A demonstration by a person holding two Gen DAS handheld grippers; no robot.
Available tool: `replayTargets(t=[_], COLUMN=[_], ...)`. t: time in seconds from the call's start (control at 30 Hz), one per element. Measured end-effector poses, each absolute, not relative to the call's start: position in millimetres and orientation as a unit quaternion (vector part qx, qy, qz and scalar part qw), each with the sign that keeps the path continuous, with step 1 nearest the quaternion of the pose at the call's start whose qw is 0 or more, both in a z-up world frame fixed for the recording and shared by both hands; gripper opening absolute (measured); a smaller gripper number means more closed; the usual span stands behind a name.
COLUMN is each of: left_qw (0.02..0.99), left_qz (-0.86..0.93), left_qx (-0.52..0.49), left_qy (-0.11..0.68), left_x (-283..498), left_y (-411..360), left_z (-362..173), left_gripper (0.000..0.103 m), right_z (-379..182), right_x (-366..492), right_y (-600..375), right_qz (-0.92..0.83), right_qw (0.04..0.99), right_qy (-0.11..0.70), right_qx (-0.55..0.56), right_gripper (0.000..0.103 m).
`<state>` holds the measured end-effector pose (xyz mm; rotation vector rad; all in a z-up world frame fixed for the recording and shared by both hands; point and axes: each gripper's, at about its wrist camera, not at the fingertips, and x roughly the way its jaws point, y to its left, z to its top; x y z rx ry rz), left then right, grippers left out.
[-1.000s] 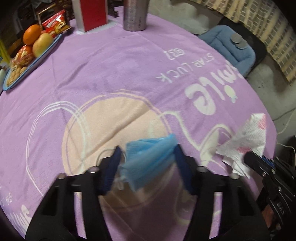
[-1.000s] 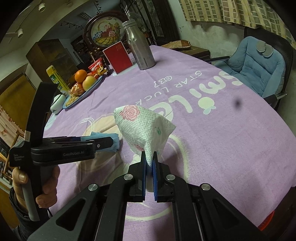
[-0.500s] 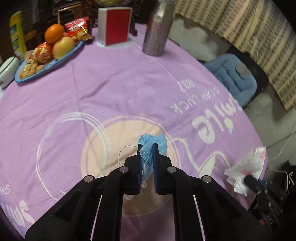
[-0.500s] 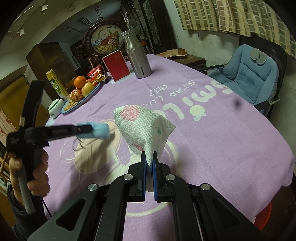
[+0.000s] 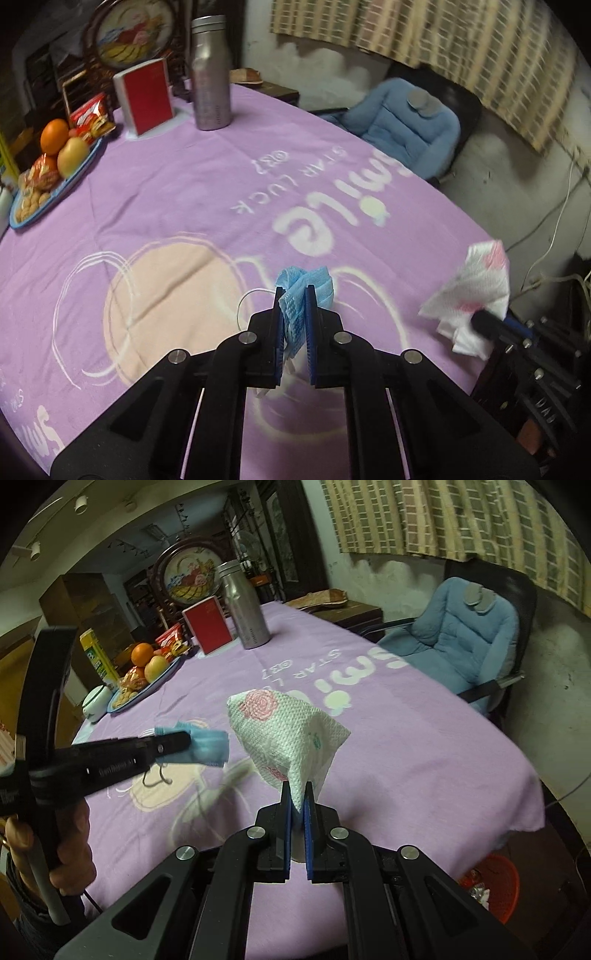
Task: Collect trash
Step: 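Carry the tissue and mask over the red wastebasket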
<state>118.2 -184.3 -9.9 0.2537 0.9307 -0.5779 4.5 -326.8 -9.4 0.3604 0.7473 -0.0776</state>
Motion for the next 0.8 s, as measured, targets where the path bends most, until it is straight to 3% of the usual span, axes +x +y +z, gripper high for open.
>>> replayTargets(t=[0.37, 0.8], left_qw=[0.835, 0.784], left_qz=[-0.318, -0.428], left_qx=[0.137, 0.204], left_qy=[0.427, 0.401], left_x=[61, -36], left_y=[-213, -301], left_z=[-2, -7], left_gripper=[0.011, 0.011], right_z=[-20, -45], right_x=[-47, -138], right_y=[-370, -443], right_qz=[-0.075, -0.129], right_qw=[0.912, 0.905], right_qy=[0.349, 0.319], right_qx=[0.204, 0.250], right_gripper=[0.007, 0.006])
